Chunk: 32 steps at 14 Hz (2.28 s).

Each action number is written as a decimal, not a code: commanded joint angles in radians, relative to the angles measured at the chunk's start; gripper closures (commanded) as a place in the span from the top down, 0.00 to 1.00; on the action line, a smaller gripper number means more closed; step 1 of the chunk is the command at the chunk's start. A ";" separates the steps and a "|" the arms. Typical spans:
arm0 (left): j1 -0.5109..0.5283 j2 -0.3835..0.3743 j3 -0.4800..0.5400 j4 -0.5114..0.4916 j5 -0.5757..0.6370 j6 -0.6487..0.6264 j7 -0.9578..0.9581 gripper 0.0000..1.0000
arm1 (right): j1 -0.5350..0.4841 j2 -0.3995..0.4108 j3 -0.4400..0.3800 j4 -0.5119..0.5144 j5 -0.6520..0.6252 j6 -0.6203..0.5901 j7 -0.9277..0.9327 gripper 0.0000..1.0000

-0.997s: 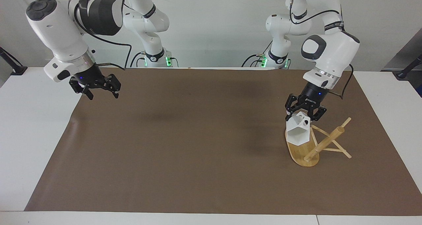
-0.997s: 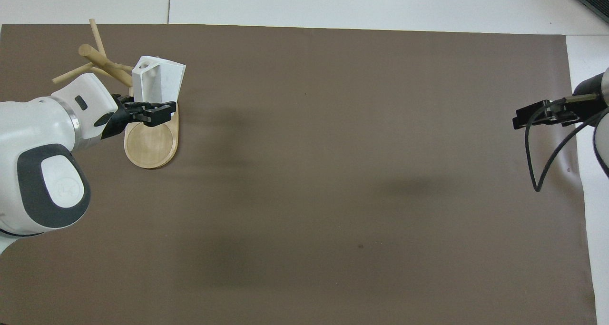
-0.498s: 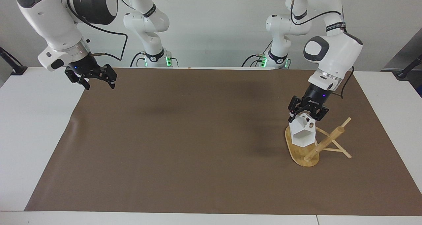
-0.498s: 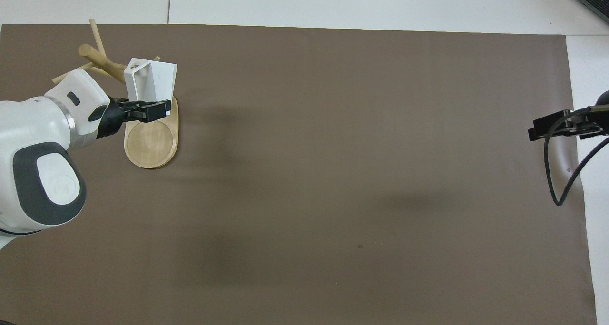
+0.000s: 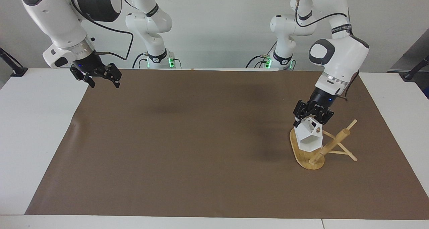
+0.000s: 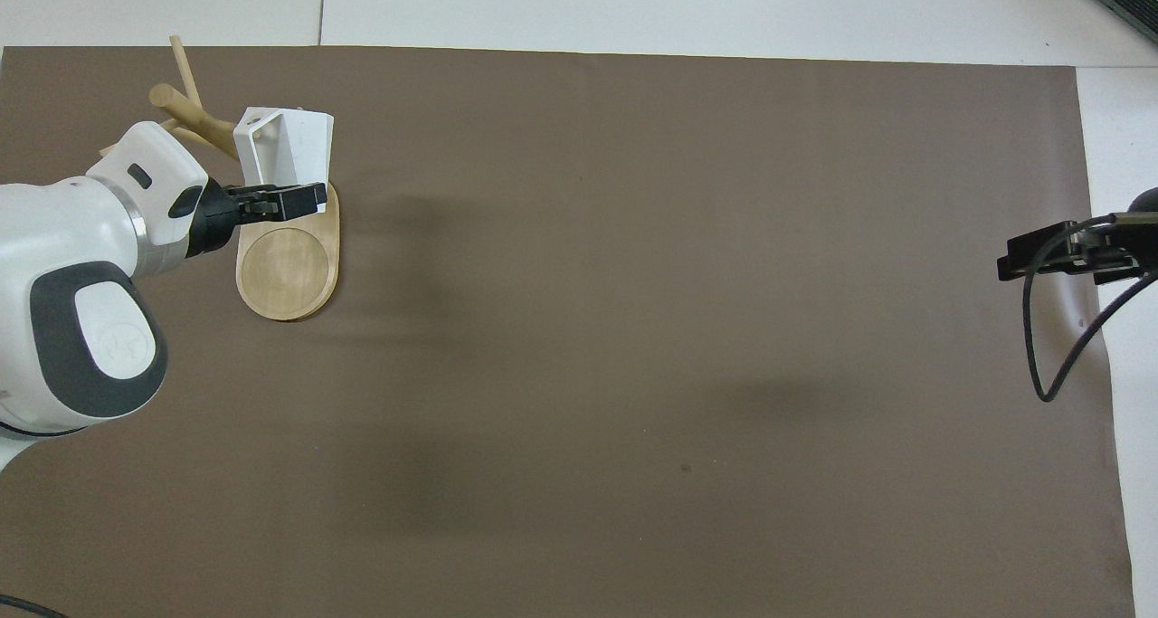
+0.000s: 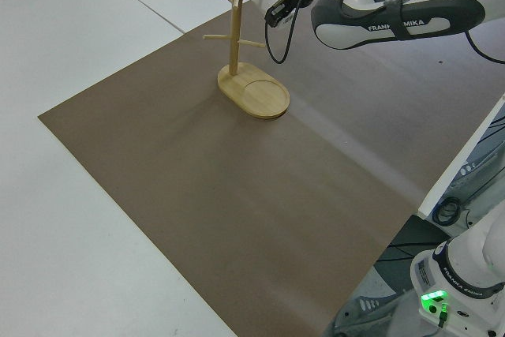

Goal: Hang cup on rack
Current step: 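Move the cup with the left gripper onto a rack peg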

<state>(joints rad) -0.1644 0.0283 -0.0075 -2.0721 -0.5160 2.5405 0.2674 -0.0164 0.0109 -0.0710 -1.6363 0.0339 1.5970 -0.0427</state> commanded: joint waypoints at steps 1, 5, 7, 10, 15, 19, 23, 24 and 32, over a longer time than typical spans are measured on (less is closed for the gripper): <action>0.016 0.013 -0.002 0.026 0.005 -0.026 -0.031 0.00 | -0.007 -0.072 0.007 -0.103 0.020 0.032 0.020 1.00; 0.032 0.012 -0.002 0.029 -0.027 -0.045 -0.037 0.00 | 0.012 -0.071 -0.003 -0.119 0.020 0.096 0.017 1.00; 0.043 0.012 -0.002 0.032 -0.030 -0.054 -0.037 0.00 | 0.009 -0.068 -0.003 -0.120 0.018 0.109 0.018 1.00; 0.052 0.010 0.000 0.030 -0.051 -0.069 -0.042 0.00 | 0.013 -0.068 -0.003 -0.120 0.000 0.126 0.014 1.00; 0.055 0.032 0.001 0.033 -0.052 -0.052 -0.096 0.00 | 0.016 -0.066 -0.004 -0.119 -0.022 0.139 0.006 1.00; 0.075 0.041 0.006 0.043 -0.052 -0.051 -0.105 0.00 | 0.018 -0.065 -0.019 -0.117 -0.022 0.141 -0.031 1.00; 0.077 0.059 0.006 0.052 -0.052 -0.040 -0.105 0.00 | 0.018 -0.066 -0.021 -0.119 -0.026 0.144 -0.023 1.00; 0.074 0.062 0.006 0.052 -0.052 -0.039 -0.105 0.00 | 0.019 -0.066 -0.021 -0.120 -0.026 0.143 -0.023 1.00; 0.077 0.065 0.006 0.078 -0.035 -0.055 -0.102 1.00 | 0.003 -0.065 -0.023 -0.119 -0.029 0.144 -0.029 1.00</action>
<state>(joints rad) -0.0975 0.0802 0.0003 -2.0241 -0.5623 2.4990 0.1729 -0.0074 -0.0376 -0.0927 -1.7305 0.0231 1.7167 -0.0571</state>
